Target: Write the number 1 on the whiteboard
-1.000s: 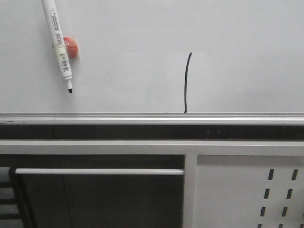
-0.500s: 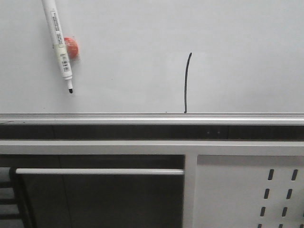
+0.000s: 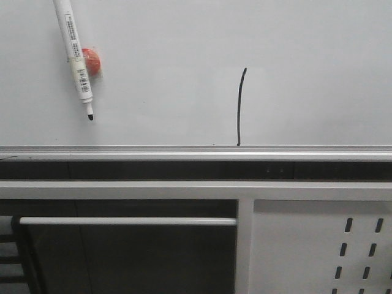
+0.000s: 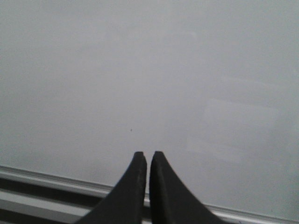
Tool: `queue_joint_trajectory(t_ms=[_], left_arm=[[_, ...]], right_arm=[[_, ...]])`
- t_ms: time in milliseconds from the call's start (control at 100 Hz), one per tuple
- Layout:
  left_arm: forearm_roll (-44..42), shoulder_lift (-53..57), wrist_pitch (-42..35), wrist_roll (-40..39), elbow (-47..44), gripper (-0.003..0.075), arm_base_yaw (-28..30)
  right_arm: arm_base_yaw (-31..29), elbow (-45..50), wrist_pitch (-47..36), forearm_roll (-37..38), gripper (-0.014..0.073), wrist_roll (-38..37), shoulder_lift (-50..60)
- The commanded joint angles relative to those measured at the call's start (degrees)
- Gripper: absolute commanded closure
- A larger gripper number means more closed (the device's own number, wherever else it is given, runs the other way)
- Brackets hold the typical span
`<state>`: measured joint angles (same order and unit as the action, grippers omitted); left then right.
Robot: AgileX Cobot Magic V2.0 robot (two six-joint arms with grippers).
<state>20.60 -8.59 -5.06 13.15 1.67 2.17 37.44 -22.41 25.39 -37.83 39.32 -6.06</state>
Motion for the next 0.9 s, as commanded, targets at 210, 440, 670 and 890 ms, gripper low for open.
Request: queue_joint_trajectory(t_ms=[210, 440, 670, 890], left_arm=[[1.41, -0.42, -0.07, -1.92, 2.03, 0.0738, -0.55], [1.45, -0.42, -0.05, -1.92, 1.92, 0.0738, -0.55], [-3.69, 3.82, -0.45, 1.28, -0.87, 0.0738, -1.89], [-4.93, 10.01, 0.68, 1.47, -3.20, 0.0738, -1.53]], right_arm=[[-0.31, -1.19, -3.58, -0.63, 0.0665, 0.26, -0.60], [-0.31, -1.19, -3.58, -0.63, 0.0665, 0.26, -0.60], [-0.31, -1.19, -3.58, -0.63, 0.0665, 0.26, -0.60], [-0.31, -1.19, -3.71, -0.63, 0.0665, 0.26, -0.60]])
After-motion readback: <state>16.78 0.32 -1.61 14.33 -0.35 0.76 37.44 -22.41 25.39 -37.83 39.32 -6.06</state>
